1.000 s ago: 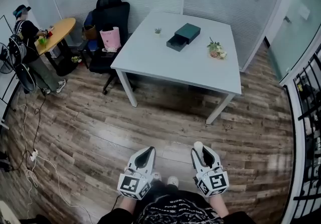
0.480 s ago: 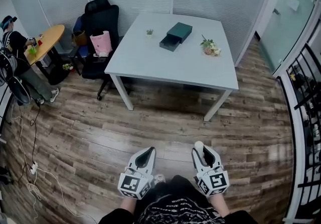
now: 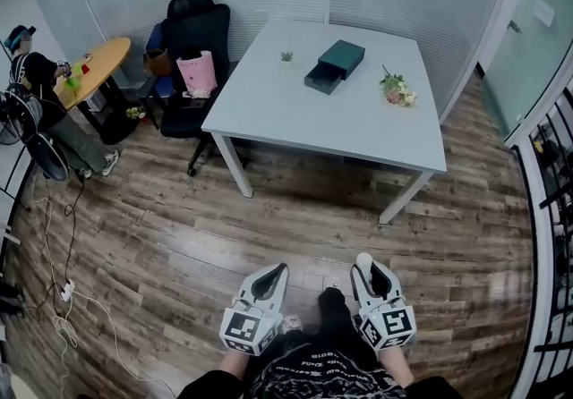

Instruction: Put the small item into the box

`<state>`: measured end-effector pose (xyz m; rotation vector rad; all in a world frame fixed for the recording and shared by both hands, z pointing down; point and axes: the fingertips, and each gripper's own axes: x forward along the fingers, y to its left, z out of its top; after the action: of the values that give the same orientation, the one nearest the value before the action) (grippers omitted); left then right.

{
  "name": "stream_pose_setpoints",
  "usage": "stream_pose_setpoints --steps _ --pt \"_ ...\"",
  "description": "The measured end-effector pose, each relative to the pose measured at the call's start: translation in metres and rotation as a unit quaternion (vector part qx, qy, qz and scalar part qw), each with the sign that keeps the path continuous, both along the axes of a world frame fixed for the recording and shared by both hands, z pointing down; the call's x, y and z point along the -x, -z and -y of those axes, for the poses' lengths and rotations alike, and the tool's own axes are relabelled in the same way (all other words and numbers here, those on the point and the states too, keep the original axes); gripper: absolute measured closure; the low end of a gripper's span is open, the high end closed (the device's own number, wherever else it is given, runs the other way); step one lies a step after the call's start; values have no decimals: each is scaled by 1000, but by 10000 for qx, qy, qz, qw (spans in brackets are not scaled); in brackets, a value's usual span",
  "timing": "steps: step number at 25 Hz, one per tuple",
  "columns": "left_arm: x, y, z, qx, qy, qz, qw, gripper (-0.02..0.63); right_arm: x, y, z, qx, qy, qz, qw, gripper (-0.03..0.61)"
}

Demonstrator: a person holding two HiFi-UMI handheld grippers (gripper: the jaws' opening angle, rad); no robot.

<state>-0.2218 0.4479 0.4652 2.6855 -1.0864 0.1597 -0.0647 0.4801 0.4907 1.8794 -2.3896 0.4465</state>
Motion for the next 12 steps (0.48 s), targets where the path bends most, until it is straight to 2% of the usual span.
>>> stream_pose_setpoints --steps 5,12 --pt "-20 6 40 4 249 25 9997 595 -20 0 55 -56 307 30 9995 437" --pt "-69 8 94 19 515 7 9987 595 -64 3 128 -121 674 16 9977 437"
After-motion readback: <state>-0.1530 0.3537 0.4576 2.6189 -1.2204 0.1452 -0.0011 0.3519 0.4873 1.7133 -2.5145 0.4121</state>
